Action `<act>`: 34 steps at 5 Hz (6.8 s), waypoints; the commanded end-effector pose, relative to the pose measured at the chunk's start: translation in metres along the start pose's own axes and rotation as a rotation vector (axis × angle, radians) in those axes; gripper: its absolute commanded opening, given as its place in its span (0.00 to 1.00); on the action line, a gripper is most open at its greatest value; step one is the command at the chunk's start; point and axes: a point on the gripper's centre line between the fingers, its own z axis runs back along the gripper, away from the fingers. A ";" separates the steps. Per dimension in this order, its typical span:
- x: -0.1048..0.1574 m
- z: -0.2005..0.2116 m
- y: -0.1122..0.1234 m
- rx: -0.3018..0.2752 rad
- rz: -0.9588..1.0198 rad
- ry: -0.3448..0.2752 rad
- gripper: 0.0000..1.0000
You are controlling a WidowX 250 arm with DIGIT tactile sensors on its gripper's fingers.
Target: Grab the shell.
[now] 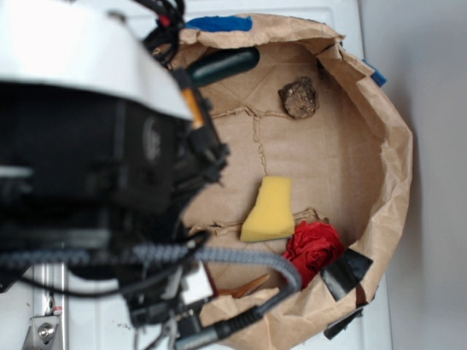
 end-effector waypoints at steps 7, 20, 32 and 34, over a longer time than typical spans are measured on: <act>0.031 -0.082 0.037 0.113 0.354 0.052 1.00; -0.014 -0.164 -0.019 -0.047 0.279 0.362 1.00; -0.014 -0.163 -0.057 -0.276 0.457 0.369 1.00; -0.022 -0.169 -0.057 -0.243 0.439 0.400 1.00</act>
